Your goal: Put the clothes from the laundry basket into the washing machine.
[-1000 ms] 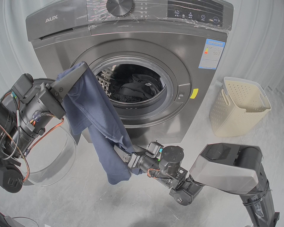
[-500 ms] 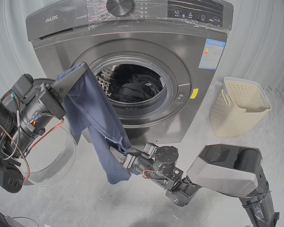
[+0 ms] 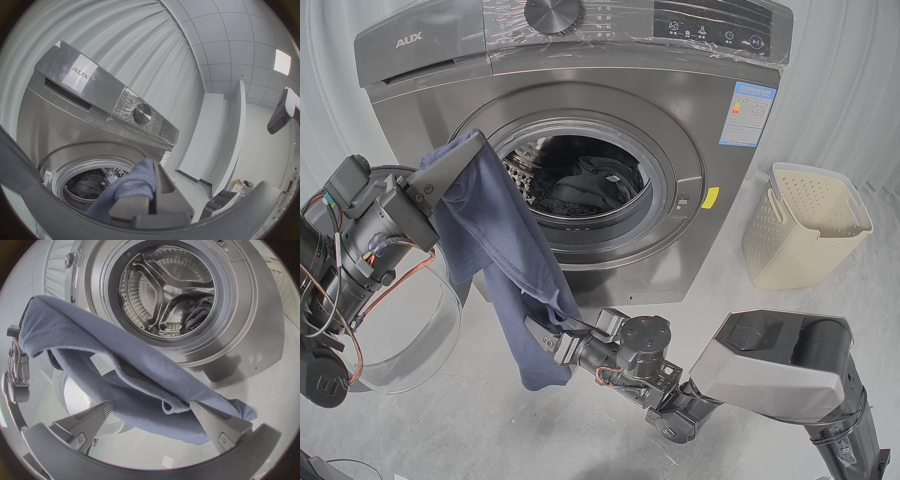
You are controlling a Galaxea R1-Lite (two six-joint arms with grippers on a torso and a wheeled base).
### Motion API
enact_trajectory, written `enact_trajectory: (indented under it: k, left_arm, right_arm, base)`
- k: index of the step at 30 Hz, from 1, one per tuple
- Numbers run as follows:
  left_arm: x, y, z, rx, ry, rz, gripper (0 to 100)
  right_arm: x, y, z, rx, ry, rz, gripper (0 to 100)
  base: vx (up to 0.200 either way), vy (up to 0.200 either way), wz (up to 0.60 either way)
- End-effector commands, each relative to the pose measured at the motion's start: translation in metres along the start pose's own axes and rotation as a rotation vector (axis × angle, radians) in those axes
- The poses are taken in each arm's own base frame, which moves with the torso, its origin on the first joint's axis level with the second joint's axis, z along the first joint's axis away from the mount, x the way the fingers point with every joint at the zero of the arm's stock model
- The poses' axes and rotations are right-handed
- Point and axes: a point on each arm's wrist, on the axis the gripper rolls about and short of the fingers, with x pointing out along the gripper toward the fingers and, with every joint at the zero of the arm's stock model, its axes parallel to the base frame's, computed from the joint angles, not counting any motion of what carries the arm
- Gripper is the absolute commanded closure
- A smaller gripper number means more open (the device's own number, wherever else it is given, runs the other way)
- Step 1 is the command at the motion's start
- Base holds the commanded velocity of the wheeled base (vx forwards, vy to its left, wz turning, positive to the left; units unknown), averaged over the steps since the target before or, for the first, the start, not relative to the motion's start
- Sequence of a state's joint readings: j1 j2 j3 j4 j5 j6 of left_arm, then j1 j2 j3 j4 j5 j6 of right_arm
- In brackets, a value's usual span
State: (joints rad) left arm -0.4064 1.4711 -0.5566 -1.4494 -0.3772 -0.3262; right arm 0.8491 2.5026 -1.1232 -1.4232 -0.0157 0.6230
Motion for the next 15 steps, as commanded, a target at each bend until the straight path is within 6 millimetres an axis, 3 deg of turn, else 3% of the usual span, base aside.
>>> enact_trajectory:
  k: [1, 15]
  left_arm:
    - [0.0, 0.0, 0.001, 0.0, -0.002, -0.001, 100]
    - [0.0, 0.0, 0.001, 0.002, -0.005, 0.0, 100]
  right_arm:
    - [0.0, 0.006, -0.002, 0.001, 0.002, 0.009, 0]
    - [0.015, 0.002, 0.001, -0.001, -0.038, 0.008, 0]
  base:
    - [0.0, 0.0, 0.0]
    - [0.0, 0.0, 0.0]
